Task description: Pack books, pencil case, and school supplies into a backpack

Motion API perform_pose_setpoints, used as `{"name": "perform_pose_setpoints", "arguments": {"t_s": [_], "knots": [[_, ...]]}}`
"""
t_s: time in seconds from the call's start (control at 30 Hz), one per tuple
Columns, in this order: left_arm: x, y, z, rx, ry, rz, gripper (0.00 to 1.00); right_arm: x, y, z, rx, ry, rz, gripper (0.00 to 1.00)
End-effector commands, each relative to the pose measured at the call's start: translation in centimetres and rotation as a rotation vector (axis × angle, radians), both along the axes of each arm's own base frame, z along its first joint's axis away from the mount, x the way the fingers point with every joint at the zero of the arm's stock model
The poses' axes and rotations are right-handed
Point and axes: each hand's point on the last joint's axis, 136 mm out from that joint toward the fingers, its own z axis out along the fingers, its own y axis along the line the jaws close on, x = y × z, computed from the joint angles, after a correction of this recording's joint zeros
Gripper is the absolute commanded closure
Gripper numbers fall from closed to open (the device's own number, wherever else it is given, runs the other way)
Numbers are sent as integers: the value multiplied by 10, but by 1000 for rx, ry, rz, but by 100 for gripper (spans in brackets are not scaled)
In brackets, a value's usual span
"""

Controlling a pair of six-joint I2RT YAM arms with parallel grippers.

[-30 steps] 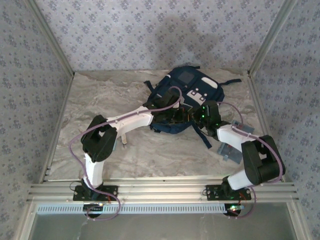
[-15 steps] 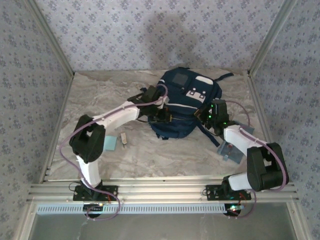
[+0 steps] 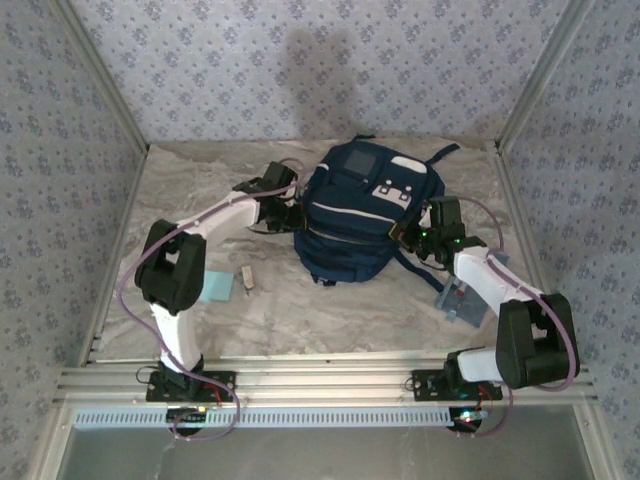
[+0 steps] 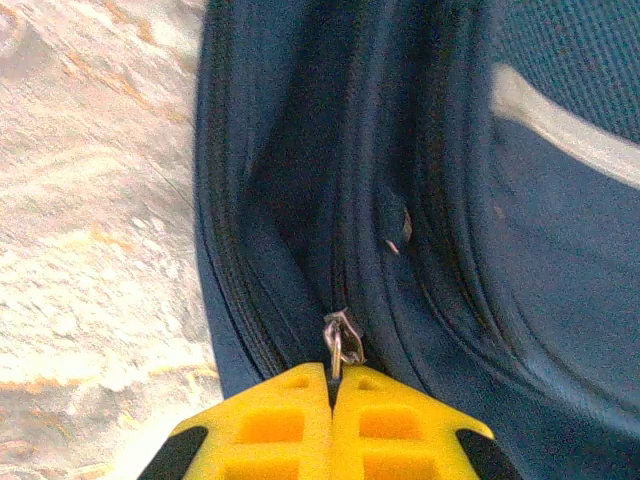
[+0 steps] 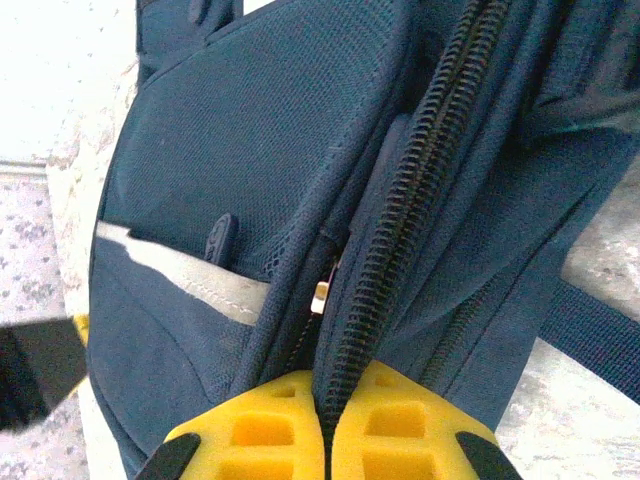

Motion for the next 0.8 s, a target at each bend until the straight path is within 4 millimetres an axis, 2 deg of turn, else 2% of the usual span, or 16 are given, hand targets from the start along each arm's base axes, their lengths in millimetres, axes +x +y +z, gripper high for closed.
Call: {"name": "perform_pose_setpoints", "arguments": {"t_s": [0.0,0.1,0.2,0.47,0.5,0.57,0.67,0.73,0.77], "knots": [[51,52,14,133,-120,146,100,-4,0,19,-40,-47,102,100],[56,46,28,115,-151,117,100,5,-3,14,-34,-37,115,100],[43,38,37,63,-143,78,100,24,-12,12,-66,-50,116,100],[-40,-4,43,-59,-73,-54,100,91,-23,4,-153,-74,119,100],[-50,-12,45,-79,-67,-67,100,100,-24,3,-155,-75,110,91],[-64,-31,50,-125,-64,-90,100,119,-24,7,-155,-90,97,64],[-79,-63,57,-196,-60,-126,100,132,-28,12,-159,-85,71,35],[-82,-84,61,-229,-73,-154,100,129,-31,20,-176,-84,47,24],[-82,-93,63,-237,-78,-167,100,125,-34,22,-191,-73,35,22]]}}
